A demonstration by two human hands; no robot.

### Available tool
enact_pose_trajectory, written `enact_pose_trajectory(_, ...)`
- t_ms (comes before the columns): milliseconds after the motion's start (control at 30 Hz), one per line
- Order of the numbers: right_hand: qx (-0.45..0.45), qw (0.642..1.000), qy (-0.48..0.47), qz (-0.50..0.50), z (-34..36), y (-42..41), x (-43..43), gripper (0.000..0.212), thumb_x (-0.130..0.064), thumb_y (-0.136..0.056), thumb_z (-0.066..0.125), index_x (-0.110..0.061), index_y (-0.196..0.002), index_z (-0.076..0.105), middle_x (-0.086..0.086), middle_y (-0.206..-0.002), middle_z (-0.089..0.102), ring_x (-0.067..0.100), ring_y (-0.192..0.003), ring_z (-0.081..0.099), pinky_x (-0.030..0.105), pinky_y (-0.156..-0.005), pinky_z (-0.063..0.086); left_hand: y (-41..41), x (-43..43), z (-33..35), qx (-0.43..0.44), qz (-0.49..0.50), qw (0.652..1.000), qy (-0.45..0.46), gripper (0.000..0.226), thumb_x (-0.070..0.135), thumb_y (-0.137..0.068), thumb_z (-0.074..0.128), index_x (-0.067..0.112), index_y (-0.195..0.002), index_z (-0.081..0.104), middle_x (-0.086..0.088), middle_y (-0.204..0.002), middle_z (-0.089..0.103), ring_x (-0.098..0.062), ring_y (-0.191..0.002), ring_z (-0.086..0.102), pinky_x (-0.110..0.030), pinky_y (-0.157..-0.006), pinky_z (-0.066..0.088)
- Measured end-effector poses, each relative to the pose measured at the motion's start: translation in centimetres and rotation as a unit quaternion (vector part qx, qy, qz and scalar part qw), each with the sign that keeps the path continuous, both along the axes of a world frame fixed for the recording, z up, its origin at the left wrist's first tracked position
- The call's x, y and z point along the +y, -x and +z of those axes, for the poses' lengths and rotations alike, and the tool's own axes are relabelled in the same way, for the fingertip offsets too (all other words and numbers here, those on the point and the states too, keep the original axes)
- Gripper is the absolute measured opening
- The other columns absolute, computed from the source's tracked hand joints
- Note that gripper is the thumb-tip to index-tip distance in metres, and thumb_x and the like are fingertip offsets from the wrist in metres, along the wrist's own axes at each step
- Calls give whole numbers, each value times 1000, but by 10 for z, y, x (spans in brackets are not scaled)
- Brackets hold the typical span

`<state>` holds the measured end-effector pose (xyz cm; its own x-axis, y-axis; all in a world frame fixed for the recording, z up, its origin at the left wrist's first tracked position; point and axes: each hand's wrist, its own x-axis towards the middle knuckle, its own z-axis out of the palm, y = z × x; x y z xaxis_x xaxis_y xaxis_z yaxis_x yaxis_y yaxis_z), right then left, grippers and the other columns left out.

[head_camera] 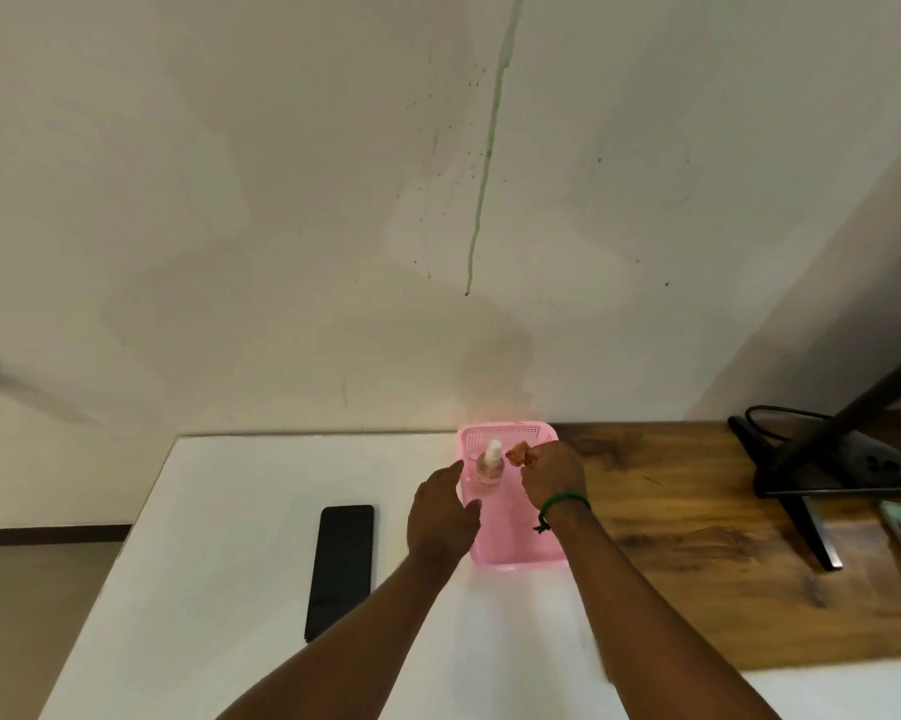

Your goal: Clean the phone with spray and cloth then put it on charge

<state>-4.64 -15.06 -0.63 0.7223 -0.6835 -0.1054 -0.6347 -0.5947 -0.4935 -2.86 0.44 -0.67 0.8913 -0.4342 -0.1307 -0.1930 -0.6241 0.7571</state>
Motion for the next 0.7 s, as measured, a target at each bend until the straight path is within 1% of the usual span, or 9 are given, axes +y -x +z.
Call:
enact_pose_trajectory(67, 22, 1000, -8, 0, -10, -7, 2, 25, -9, -93, 47, -5, -109, 66, 10, -110, 65, 26, -103, 59, 26, -83, 43, 2, 1, 0, 9, 2, 1000, 4, 35, 23, -94, 54, 13, -127, 57, -4, -129, 61, -19, -118, 55, -13, -81, 28)
enact_pose_trajectory(133, 34, 999, 7, 9, -21, -11, 3, 27, -13, -96, 44, -6, -110, 65, 10, -109, 66, 25, -101, 59, 27, -87, 43, 3, 3, 1, 11, 0, 1000, 5, 35, 23, -96, 50, 13, -129, 56, -3, -130, 60, -19, -119, 54, -14, -82, 31)
enact_pose_trajectory(200, 35, 999, 15, 9, -37, -14, 1, 28, -19, -97, 42, -10, -108, 66, 8, -107, 67, 22, -96, 61, 27, -88, 45, 1, 5, -3, 20, 0, 1000, 6, 36, 24, -97, 49, 16, -132, 54, -2, -133, 59, -19, -121, 53, -17, -87, 34)
enact_pose_trajectory(300, 26, 1000, -1, -14, -55, -19, -4, 27, -21, -97, 42, -13, -102, 68, 7, -102, 68, 21, -90, 62, 29, -87, 49, -1, 8, -5, 22, -2, 1000, -7, 40, 21, -97, 47, 18, -136, 50, -2, -138, 54, -18, -127, 48, -23, -98, 36)
enact_pose_trajectory(467, 16, 999, -31, -35, -59, -20, 0, 28, -17, -96, 41, -10, -80, 63, 4, -79, 62, 20, -73, 58, 30, -72, 52, 0, 11, -10, 33, -7, 999, -4, 39, 24, -99, 44, 18, -137, 49, 0, -139, 53, -17, -129, 47, -24, -103, 34)
enact_pose_trajectory(567, 44, 999, -7, -10, -62, -18, -1, 28, -17, -94, 42, -16, -75, 61, -1, -71, 60, 10, -62, 53, 32, -75, 55, 2, 14, -11, 21, -22, 999, -14, 40, 20, -100, 41, 18, -139, 47, 1, -140, 53, -16, -129, 46, -18, -101, 32)
enact_pose_trajectory(600, 50, 999, -3, -6, -60, -17, -2, 26, -17, -93, 44, -18, -73, 61, -2, -71, 60, 8, -61, 52, 30, -73, 55, 1, 16, -14, 15, -24, 999, -21, 41, 19, -100, 40, 18, -141, 44, 2, -141, 51, -15, -131, 45, -18, -104, 31)
enact_pose_trajectory(633, 54, 999, 2, 2, -58, -15, -2, 22, -16, -91, 48, -18, -74, 62, -1, -73, 62, 9, -62, 53, 26, -67, 53, 2, 17, -15, 18, -25, 999, -27, 43, 19, -100, 40, 18, -142, 42, 2, -143, 48, -15, -133, 43, -20, -107, 29)
enact_pose_trajectory(700, 41, 999, -3, 6, -48, -7, 1, 16, -17, -86, 53, -19, -74, 64, -1, -77, 62, 9, -62, 53, 18, -55, 42, 4, 22, -22, 22, -26, 999, -36, 46, 16, -99, 39, 17, -145, 38, 2, -147, 44, -16, -135, 39, -24, -112, 25)
